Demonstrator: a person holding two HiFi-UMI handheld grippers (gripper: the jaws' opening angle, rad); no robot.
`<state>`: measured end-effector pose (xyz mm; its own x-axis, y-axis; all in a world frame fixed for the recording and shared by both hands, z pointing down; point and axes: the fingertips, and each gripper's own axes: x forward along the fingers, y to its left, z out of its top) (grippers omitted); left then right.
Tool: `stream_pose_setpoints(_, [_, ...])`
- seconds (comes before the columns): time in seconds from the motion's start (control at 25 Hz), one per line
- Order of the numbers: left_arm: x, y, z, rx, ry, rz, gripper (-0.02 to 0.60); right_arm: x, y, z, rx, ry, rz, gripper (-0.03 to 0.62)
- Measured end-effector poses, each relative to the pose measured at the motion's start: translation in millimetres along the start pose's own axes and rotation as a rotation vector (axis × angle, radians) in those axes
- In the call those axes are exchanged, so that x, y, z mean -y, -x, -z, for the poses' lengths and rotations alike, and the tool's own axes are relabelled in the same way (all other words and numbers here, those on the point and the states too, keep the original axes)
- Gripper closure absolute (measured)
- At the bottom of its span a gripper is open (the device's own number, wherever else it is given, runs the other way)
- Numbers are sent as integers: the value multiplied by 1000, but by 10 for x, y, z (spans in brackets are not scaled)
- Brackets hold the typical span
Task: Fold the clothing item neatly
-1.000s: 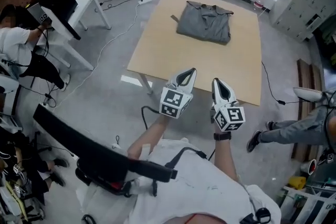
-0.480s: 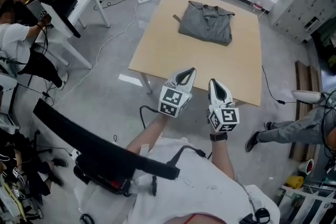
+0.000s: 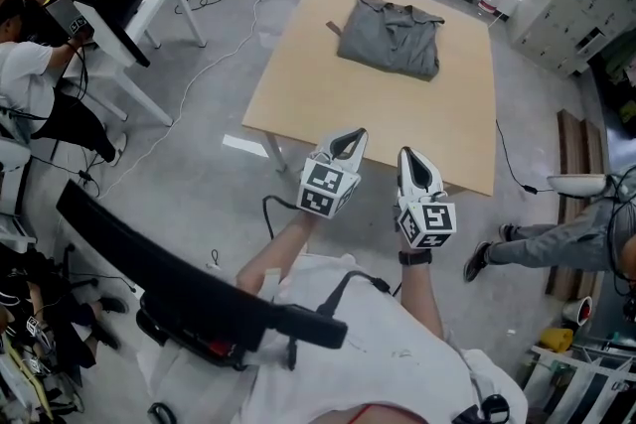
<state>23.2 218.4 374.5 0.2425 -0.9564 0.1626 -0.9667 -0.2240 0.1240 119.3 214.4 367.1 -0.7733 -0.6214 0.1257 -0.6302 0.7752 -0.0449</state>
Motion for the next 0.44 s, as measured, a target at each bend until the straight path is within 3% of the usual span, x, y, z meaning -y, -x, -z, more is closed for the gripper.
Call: stream_pose_setpoints(0.44, [-80,39,31,3,-3,-12,580,-37,-21,25,-1,-2,4,588])
